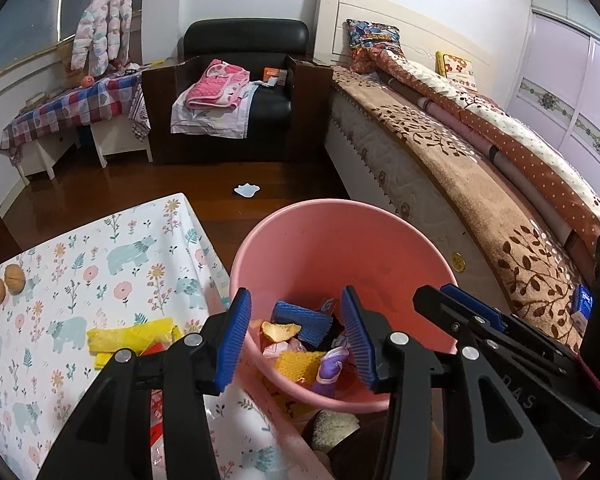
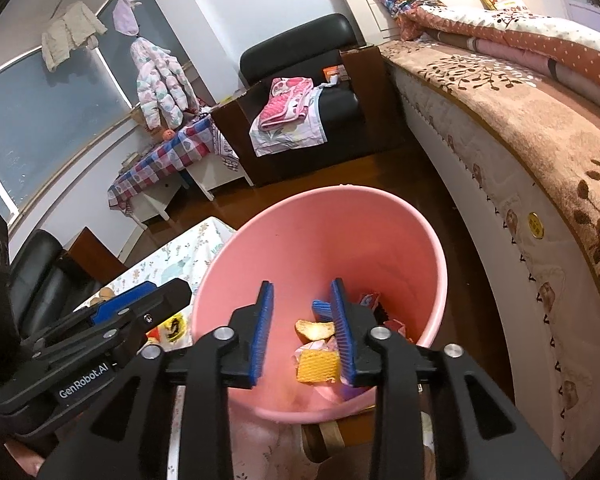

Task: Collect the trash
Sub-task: 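Open the left gripper to drop the yellow bag while the right gripper releases the peel, then move both grippers away from the bucket back over the table, then grasp the yellow plastic bag with the left gripper while the right gripper grasps the clear wrapper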

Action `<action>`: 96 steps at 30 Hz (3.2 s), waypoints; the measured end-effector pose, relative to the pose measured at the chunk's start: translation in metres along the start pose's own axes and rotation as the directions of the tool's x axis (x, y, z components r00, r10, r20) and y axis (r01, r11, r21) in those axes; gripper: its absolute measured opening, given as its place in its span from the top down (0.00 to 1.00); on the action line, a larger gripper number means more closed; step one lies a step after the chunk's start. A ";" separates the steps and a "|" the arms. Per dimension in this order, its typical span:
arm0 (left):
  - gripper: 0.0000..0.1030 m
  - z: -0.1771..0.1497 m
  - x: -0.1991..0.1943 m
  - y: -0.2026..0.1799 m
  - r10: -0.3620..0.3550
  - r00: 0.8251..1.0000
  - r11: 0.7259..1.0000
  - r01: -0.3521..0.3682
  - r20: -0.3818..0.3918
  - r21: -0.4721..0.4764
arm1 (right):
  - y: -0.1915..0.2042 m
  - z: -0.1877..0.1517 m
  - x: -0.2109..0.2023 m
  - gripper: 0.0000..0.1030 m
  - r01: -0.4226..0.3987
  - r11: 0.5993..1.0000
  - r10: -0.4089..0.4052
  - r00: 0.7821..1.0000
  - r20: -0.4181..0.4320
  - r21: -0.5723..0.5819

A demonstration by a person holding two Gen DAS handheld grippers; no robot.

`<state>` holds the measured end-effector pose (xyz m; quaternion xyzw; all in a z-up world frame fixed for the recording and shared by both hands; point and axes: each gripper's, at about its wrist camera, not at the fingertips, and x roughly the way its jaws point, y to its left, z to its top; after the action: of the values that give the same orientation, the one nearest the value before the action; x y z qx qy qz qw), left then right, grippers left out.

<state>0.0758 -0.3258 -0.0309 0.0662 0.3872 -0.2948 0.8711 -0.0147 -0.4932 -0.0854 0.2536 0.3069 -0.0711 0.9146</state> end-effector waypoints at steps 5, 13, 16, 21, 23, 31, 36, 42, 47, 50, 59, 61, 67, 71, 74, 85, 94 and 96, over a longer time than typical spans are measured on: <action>0.54 -0.005 -0.012 0.005 0.005 1.000 1.000 -0.005 0.003 -0.018 | 0.007 -0.002 -0.011 0.63 -0.008 1.000 0.008 1.000 0.013 -0.016; 0.52 -0.016 -0.032 0.012 0.018 1.000 0.999 -0.018 0.006 -0.041 | 0.019 -0.010 -0.025 0.63 -0.013 0.999 0.014 1.000 0.023 -0.035; 0.51 -0.020 -0.038 0.014 0.025 1.000 0.999 -0.025 0.008 -0.040 | 0.023 -0.014 -0.029 0.63 -0.014 0.999 0.015 1.000 0.025 -0.037; 0.50 -0.027 -0.048 0.015 0.036 0.999 0.999 -0.036 0.013 -0.041 | 0.031 -0.021 -0.036 0.63 -0.022 0.999 0.023 0.999 0.027 -0.048; 0.50 -0.032 -0.053 0.016 0.039 0.999 0.998 -0.039 0.014 -0.045 | 0.033 -0.024 -0.039 0.63 -0.025 0.998 0.026 0.999 0.027 -0.052; 0.49 -0.049 -0.071 0.019 0.049 0.999 0.997 -0.048 0.018 -0.063 | 0.045 -0.040 -0.053 0.63 -0.032 0.996 0.034 0.999 0.025 -0.085; 0.49 -0.060 -0.083 0.022 0.062 0.998 0.996 -0.060 0.026 -0.069 | 0.052 -0.051 -0.063 0.63 -0.035 0.995 0.038 0.999 0.027 -0.097; 0.49 -0.074 -0.099 0.030 0.071 0.997 0.993 -0.068 0.031 -0.091 | 0.065 -0.065 -0.075 0.63 -0.047 0.991 0.051 0.998 0.029 -0.128; 0.49 -0.088 -0.113 0.037 0.078 0.996 0.992 -0.073 0.041 -0.107 | 0.076 -0.076 -0.085 0.63 -0.052 0.987 0.057 0.998 0.032 -0.152; 0.49 -0.095 -0.121 0.040 0.081 0.995 0.991 -0.075 0.050 -0.111 | 0.081 -0.081 -0.090 0.63 -0.056 0.986 0.062 0.997 0.035 -0.157; 0.49 -0.116 -0.143 0.055 0.111 0.992 0.986 -0.102 0.063 -0.133 | 0.091 -0.096 -0.100 0.63 -0.080 0.984 0.087 0.996 0.033 -0.162; 0.49 -0.119 -0.145 0.059 0.119 0.991 0.984 -0.109 0.064 -0.142 | 0.092 -0.098 -0.100 0.63 -0.088 0.983 0.093 0.995 0.027 -0.160; 0.49 -0.127 -0.152 0.072 0.139 0.988 0.978 -0.127 0.067 -0.165 | 0.098 -0.102 -0.098 0.63 -0.105 0.981 0.108 0.994 0.014 -0.163; 0.49 -0.130 -0.150 0.087 0.146 0.987 0.972 -0.132 0.060 -0.192 | 0.101 -0.107 -0.087 0.63 -0.112 0.980 0.111 0.994 -0.017 -0.167; 0.49 -0.133 -0.144 0.103 0.145 0.989 0.965 -0.131 0.042 -0.228 | 0.103 -0.109 -0.076 0.63 -0.124 0.979 0.118 0.992 -0.051 -0.162; 0.49 -0.141 -0.120 0.139 0.147 0.989 0.945 -0.142 -0.007 -0.295 | 0.122 -0.121 -0.032 0.63 -0.159 0.969 0.131 0.979 -0.154 -0.188; 0.49 -0.125 -0.105 0.162 0.168 0.986 0.945 -0.161 0.000 -0.285 | 0.141 -0.102 0.006 0.63 -0.161 0.962 0.122 0.976 -0.181 -0.220; 0.49 -0.122 -0.102 0.167 0.170 0.985 0.944 -0.162 0.002 -0.286 | 0.145 -0.095 0.017 0.63 -0.152 0.962 0.111 0.977 -0.183 -0.228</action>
<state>0.0393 -0.1003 -0.0613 -0.0314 0.4071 -0.1624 0.8983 -0.0097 -0.3202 -0.0993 0.1659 0.3718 0.0494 0.9120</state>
